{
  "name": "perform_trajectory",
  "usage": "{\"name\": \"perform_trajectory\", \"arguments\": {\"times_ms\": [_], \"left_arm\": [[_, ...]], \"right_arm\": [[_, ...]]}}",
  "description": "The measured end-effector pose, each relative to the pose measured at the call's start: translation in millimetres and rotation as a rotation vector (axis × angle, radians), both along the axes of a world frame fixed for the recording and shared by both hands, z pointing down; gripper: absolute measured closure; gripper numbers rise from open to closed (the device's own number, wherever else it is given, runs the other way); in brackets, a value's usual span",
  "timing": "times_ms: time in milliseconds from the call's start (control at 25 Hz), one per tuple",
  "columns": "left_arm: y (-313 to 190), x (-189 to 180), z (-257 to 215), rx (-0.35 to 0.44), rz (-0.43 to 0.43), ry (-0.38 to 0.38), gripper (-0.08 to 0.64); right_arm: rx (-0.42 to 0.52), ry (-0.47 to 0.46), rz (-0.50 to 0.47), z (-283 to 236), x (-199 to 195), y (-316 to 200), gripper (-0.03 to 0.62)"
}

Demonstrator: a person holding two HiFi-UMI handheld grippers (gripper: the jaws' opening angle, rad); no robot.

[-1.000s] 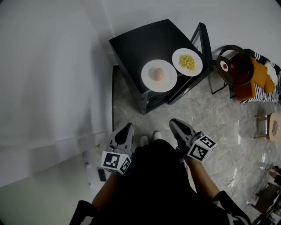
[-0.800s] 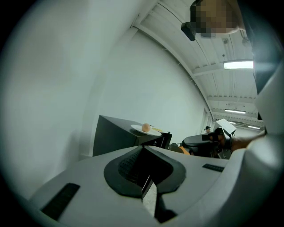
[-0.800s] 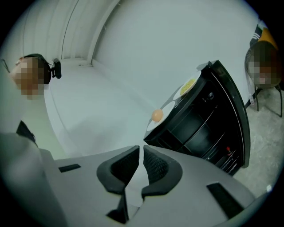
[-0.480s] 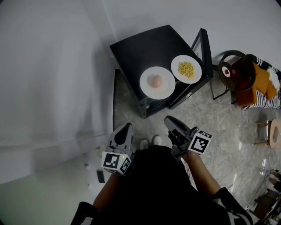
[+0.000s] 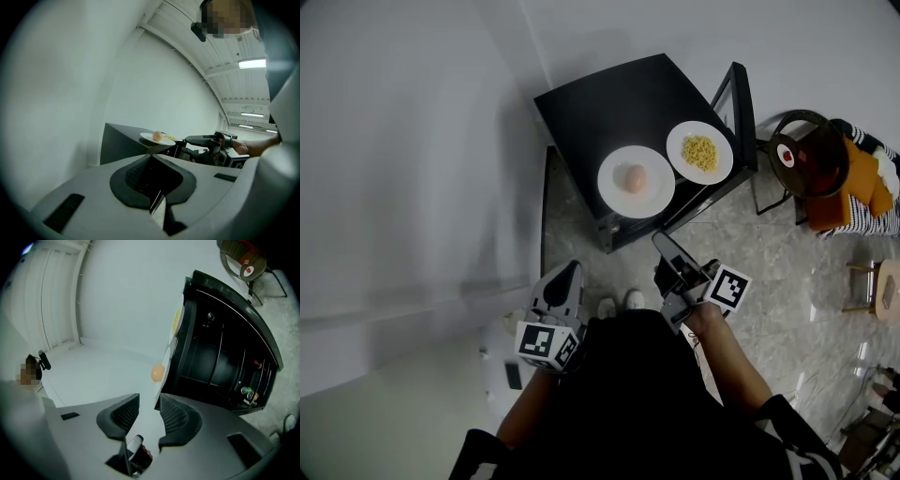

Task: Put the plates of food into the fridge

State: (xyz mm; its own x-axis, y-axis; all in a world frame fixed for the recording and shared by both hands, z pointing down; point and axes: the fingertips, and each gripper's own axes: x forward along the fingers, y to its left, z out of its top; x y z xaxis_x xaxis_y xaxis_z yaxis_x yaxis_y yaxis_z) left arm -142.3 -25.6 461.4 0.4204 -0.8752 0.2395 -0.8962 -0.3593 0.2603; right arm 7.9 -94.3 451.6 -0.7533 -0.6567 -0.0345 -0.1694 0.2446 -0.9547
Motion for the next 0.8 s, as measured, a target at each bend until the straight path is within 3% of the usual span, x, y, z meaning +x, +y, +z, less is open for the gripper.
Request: {"name": "perform_trajectory", "arguments": {"times_ms": [800], "left_arm": [[-24,-7,6,-0.018,-0.026,-0.01,0.537]], "right_arm": [[-0.175,-0.093,0.03,19,-12,-57,0.46]]}}
